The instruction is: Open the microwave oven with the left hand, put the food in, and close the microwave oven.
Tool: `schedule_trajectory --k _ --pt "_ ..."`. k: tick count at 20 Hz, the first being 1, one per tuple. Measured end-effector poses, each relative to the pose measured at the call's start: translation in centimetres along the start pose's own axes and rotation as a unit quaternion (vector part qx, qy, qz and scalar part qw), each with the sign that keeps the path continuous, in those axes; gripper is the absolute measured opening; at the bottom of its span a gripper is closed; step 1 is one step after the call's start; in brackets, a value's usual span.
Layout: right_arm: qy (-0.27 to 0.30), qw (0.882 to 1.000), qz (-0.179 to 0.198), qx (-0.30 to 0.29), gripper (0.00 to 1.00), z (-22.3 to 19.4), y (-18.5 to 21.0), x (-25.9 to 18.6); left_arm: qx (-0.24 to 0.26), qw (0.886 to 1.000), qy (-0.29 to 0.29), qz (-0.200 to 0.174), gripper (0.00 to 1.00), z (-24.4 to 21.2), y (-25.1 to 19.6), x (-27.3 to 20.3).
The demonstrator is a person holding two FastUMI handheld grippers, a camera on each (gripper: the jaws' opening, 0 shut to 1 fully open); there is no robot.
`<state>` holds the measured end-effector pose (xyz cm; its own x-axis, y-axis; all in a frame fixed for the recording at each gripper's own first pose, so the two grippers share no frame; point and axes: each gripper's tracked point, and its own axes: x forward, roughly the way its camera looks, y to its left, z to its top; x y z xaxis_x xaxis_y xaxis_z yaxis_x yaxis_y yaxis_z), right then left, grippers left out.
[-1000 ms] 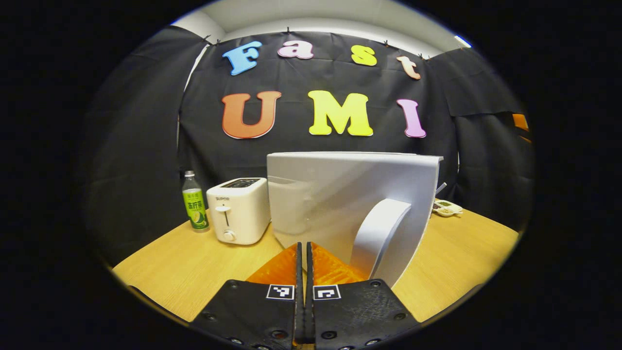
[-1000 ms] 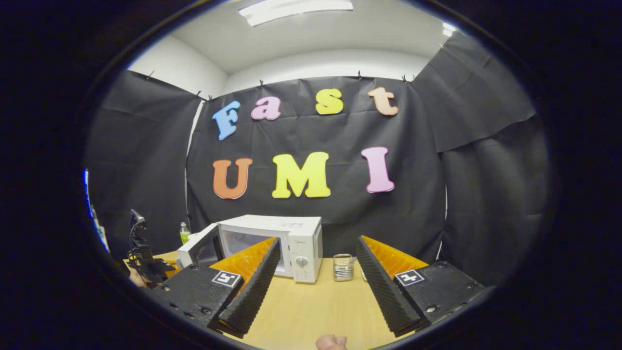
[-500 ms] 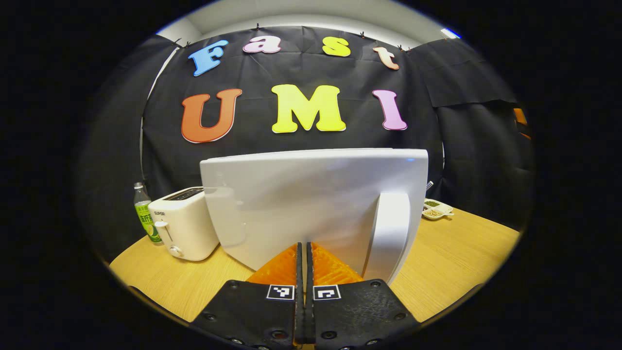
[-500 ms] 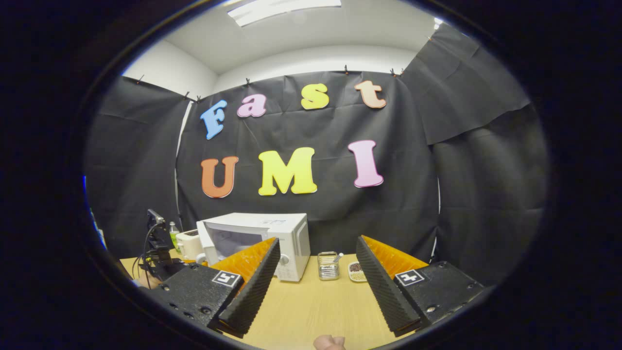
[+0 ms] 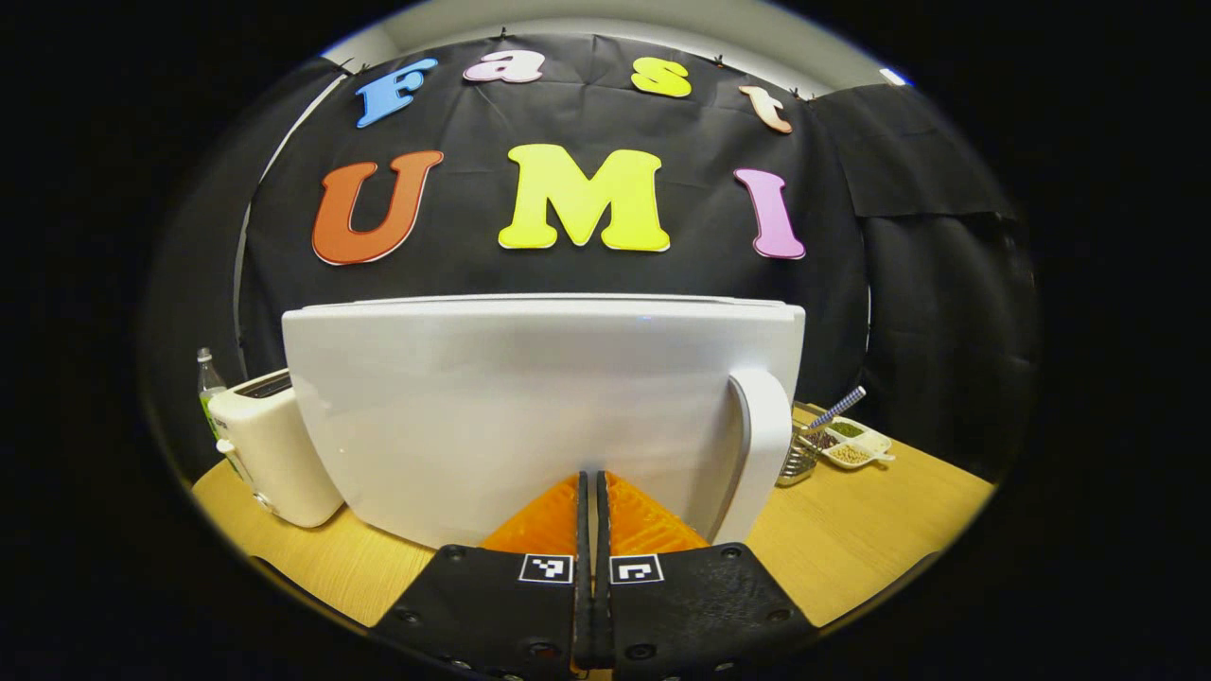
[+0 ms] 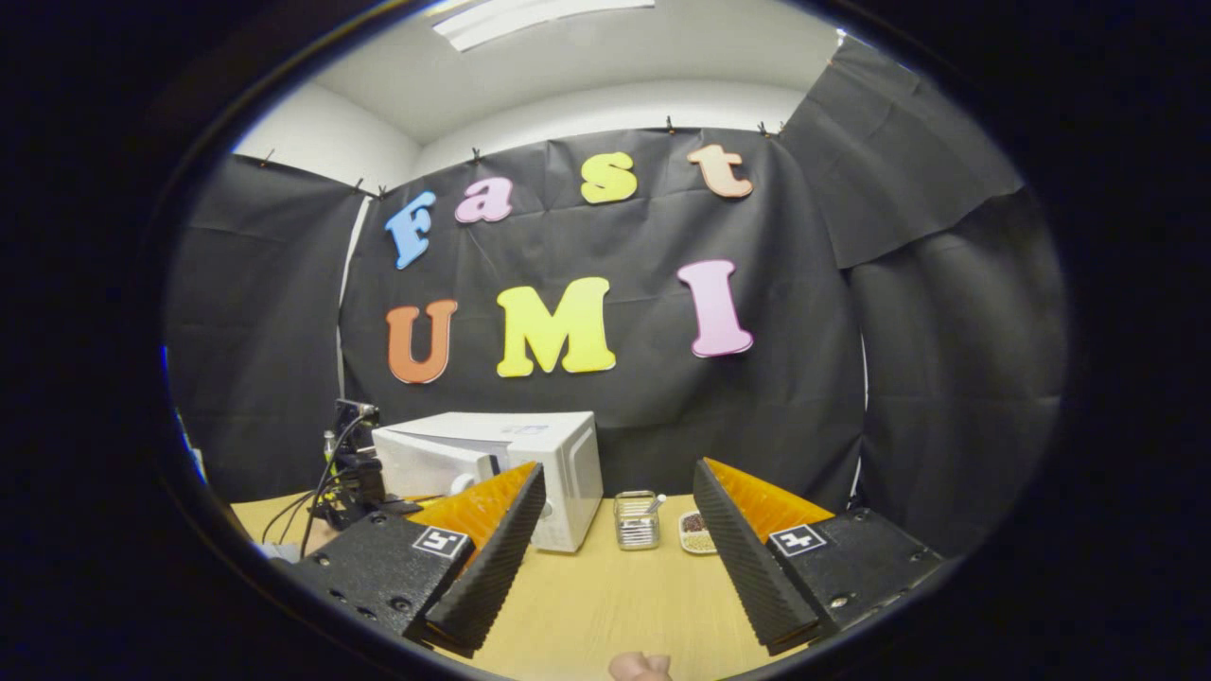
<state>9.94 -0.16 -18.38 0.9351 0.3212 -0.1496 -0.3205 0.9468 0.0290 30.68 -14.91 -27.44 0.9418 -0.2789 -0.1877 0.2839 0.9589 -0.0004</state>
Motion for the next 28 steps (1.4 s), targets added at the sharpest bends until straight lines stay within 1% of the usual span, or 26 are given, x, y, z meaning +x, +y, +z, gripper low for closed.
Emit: schedule_trajectory --k 4,7,8,9,12,14,15,16,17,18,20,21,22,23,24,25,26,27,28 --pt "0.011 1.000 0.002 0.001 1.00 -1.2 -0.2 0.5 -0.002 1.000 0.000 0.000 0.00 0.7 -0.6 2.5" --pt "0.014 1.000 0.000 0.000 1.00 -1.4 -0.3 0.3 0.010 1.000 -0.001 0.015 0.00 0.9 -0.6 2.9" --pt "0.014 1.000 -0.003 0.002 0.91 -1.3 -0.4 0.1 0.012 1.000 0.000 0.020 0.00 0.8 -0.5 3.1" --pt "0.014 1.000 -0.003 0.005 1.00 -1.3 -0.3 -0.1 0.008 1.000 0.001 0.021 0.00 0.8 -0.5 3.0" --pt "0.012 1.000 -0.005 0.004 1.00 -1.0 0.3 -1.1 0.001 1.000 0.011 0.028 0.00 1.0 -0.6 3.6" --pt "0.013 1.000 -0.012 0.001 1.00 -0.9 0.4 -1.8 0.000 0.999 0.030 0.045 0.00 1.0 -0.3 4.0" --pt "0.015 1.000 -0.018 -0.001 1.00 -0.9 0.5 -2.3 0.007 0.998 0.027 0.049 0.00 1.1 -0.4 4.0" --pt "0.015 1.000 -0.022 -0.001 1.00 -0.9 0.6 -2.8 0.014 0.998 0.038 0.052 0.00 0.7 -0.4 4.0" --pt "0.015 1.000 -0.023 -0.002 0.91 -0.8 0.8 -3.3 0.018 0.998 0.037 0.052 0.00 1.1 -0.5 3.9" --pt "0.018 0.999 -0.026 -0.004 1.00 -0.8 1.0 -3.8 0.013 0.998 0.049 0.047 0.00 0.7 -0.7 3.7" --pt "0.020 0.999 -0.027 -0.004 1.00 -0.8 1.5 -5.0 -0.001 0.996 0.071 0.048 0.00 -0.3 -0.8 2.4" --pt "0.020 0.999 -0.027 -0.002 0.91 -0.6 1.7 -5.7 -0.003 0.996 0.073 0.050 0.00 -0.3 -0.8 1.6" --pt "0.018 0.999 -0.030 -0.002 1.00 -0.5 1.7 -6.1 -0.002 0.996 0.074 0.051 0.00 -0.1 -1.0 0.6" --pt "0.017 0.999 -0.032 -0.003 1.00 -0.4 1.8 -6.7 0.001 0.996 0.075 0.055 0.00 0.2 -1.1 -0.9" --pt "0.014 0.999 -0.032 -0.005 1.00 -0.3 2.0 -7.2 0.009 0.995 0.070 0.072 0.05 0.6 -0.4 -2.1" --pt "0.012 0.999 -0.033 -0.008 1.00 -0.1 2.2 -7.6 0.013 0.994 0.063 0.086 0.35 1.1 0.0 -3.6" --pt "0.009 0.999 -0.036 -0.009 1.00 0.1 2.1 -8.1 0.012 0.994 0.056 0.096 0.58 1.7 0.3 -5.1" --pt "0.007 0.999 -0.039 -0.010 0.91 0.2 2.0 -8.5 0.008 0.993 0.053 0.102 0.71 2.3 0.5 -6.7" --pt "0.006 0.999 -0.041 -0.010 0.91 0.2 2.1 -8.8 0.005 0.993 0.048 0.107 0.97 2.7 0.4 -8.4"
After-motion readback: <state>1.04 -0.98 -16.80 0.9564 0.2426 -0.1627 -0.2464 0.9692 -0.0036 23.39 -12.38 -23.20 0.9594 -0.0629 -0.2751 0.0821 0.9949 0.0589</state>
